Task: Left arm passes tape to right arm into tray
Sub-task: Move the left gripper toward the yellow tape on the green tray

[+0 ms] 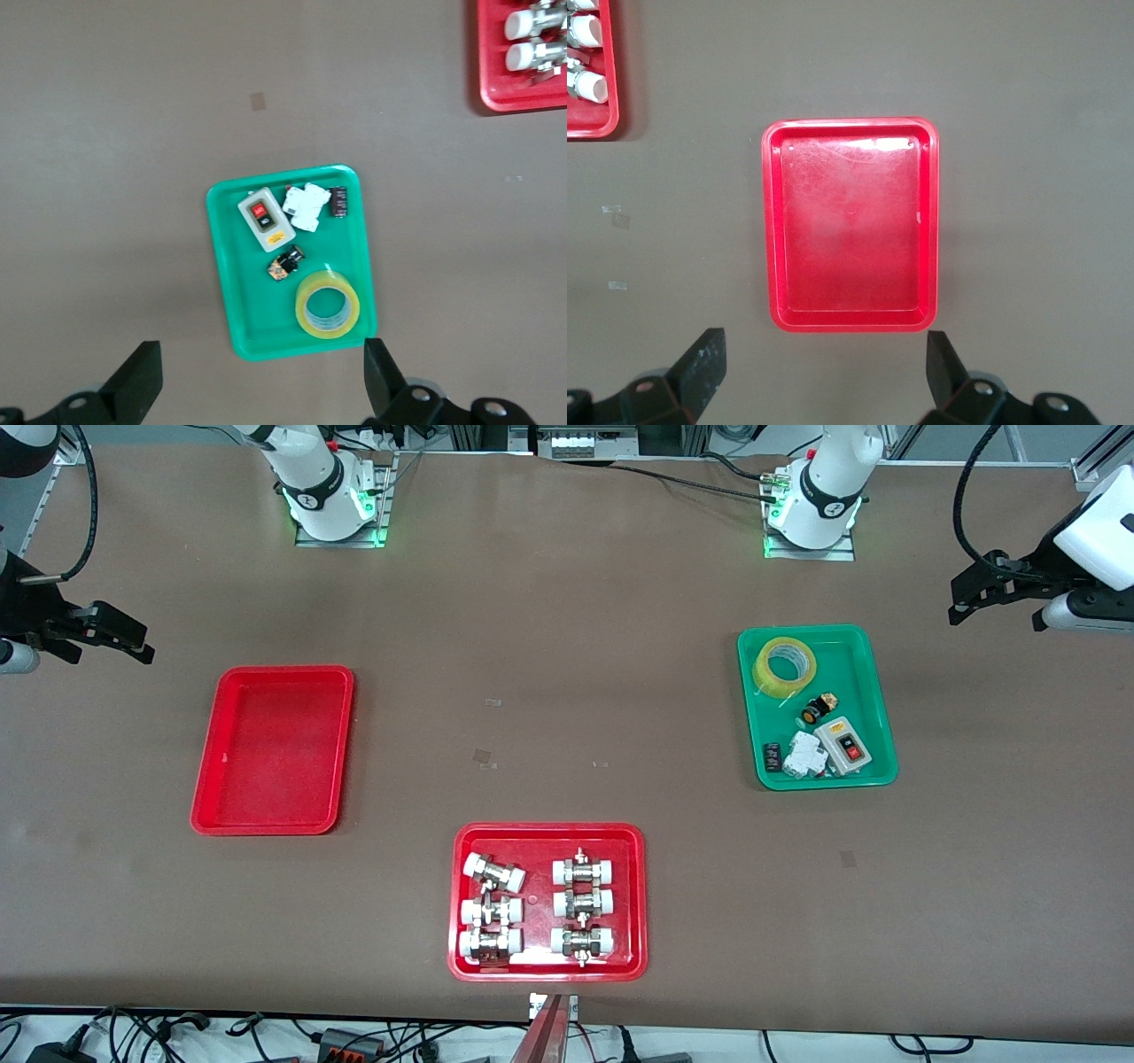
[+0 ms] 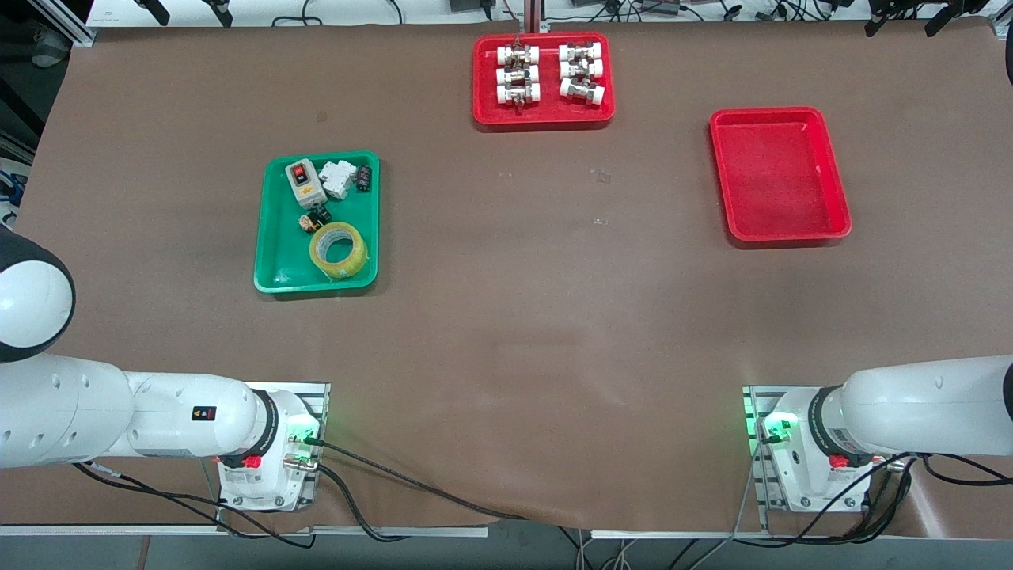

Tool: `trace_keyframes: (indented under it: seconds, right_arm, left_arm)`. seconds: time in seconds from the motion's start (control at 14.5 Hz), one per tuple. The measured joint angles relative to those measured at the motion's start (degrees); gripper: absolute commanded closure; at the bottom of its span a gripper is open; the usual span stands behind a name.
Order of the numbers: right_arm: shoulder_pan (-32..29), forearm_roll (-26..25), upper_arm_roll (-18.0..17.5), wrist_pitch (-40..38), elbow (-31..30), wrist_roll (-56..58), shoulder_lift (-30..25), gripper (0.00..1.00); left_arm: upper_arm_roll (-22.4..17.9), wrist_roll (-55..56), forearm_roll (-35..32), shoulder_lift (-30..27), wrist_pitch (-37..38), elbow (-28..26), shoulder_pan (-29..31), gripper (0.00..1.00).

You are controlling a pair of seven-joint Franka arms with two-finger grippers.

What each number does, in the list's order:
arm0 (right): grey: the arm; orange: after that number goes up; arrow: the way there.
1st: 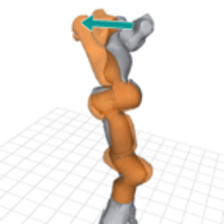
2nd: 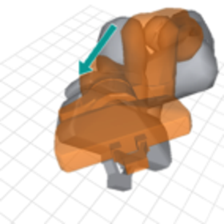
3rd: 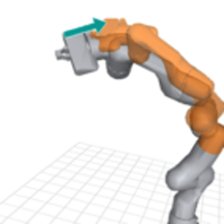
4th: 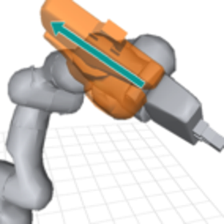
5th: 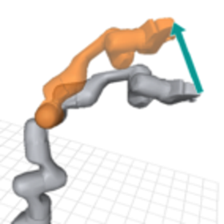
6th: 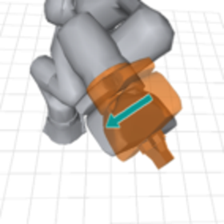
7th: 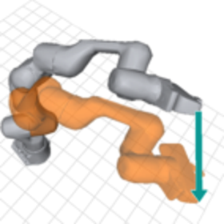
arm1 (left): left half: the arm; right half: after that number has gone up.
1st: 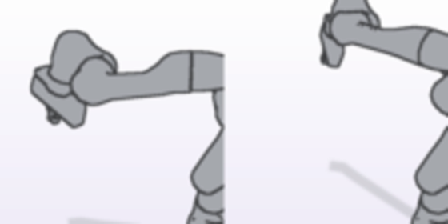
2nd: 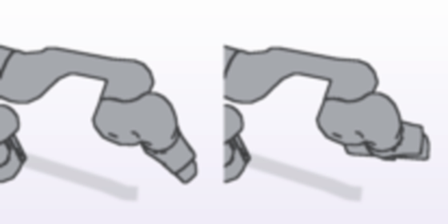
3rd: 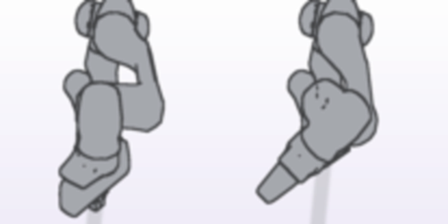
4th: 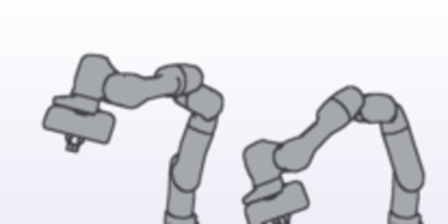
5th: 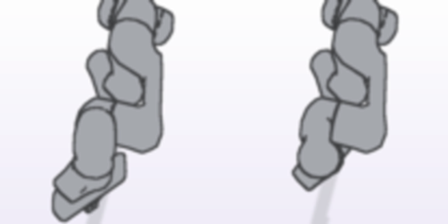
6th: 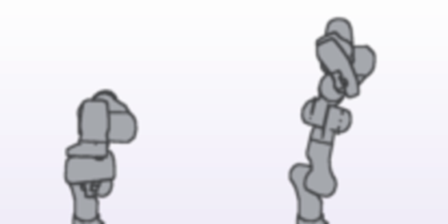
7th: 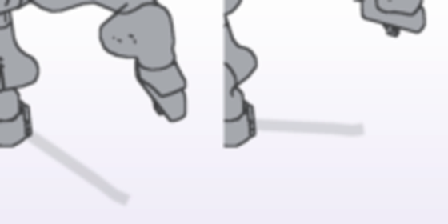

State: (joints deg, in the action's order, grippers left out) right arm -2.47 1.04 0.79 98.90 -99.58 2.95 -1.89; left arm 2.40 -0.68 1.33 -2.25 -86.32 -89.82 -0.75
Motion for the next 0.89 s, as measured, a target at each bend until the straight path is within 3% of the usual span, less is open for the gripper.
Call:
trace_keyframes:
  seconds: [0.48,0.89]
  right_arm:
    - [0.0,0.0,0.0,0.0,0.0,0.0,-0.2,0.0]
    - [0.0,0.0,0.0,0.0,0.0,0.0,-0.2,0.0]
  left_arm:
    - [-0.2,-0.8,1.6,0.5,0.0,0.0,0.7,0.0]
    - [0.0,-0.9,1.6,3.7,5.5,-2.0,0.6,0.0]
